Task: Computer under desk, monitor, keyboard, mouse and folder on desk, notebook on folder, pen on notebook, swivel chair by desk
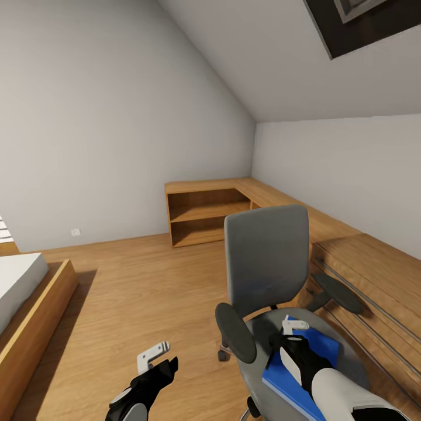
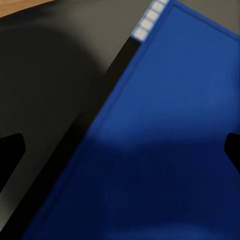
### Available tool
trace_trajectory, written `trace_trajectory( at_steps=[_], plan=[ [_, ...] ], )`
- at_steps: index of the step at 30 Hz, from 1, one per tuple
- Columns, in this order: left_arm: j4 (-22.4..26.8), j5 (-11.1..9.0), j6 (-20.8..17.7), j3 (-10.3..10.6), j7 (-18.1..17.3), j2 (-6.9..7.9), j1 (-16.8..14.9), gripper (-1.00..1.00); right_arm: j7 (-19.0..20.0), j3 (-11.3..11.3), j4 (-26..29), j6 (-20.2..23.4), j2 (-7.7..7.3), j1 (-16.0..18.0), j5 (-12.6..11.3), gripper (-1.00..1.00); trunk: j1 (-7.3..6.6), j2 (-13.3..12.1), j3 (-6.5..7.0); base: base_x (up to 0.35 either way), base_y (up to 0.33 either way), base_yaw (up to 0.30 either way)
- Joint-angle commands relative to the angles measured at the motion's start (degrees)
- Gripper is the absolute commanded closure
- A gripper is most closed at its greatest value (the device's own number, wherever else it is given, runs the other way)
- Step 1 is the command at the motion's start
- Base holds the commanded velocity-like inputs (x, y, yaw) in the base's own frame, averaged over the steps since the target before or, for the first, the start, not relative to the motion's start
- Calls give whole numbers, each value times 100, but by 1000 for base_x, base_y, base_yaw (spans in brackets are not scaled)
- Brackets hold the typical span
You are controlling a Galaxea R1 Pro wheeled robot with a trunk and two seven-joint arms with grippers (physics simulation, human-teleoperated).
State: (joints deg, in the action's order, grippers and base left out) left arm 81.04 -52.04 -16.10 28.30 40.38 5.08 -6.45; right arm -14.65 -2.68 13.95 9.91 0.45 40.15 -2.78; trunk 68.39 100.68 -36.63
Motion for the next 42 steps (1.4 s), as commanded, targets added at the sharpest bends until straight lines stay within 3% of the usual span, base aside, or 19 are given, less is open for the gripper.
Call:
trace_trajectory(
  at_steps=[1,21,34,42],
  plan=[
    [9,-25,-12,8,40,7,-6,-100,-30,-29,11,37,-1,1,-29,-100,-1,3,-6,0,0,0],
    [9,-18,-7,18,53,4,-6,-100,-29,-31,-6,29,0,1,-29,-100,-1,3,-6,0,0,0],
    [7,-25,-7,18,75,-6,-6,-100,-21,-31,-6,11,-1,1,-23,-100,285,524,-239,0,0,0],
    [2,-26,-7,17,48,-7,-6,-100,-21,-31,-6,6,-1,1,-21,-100,285,524,-239,0,0,0]
  ],
)
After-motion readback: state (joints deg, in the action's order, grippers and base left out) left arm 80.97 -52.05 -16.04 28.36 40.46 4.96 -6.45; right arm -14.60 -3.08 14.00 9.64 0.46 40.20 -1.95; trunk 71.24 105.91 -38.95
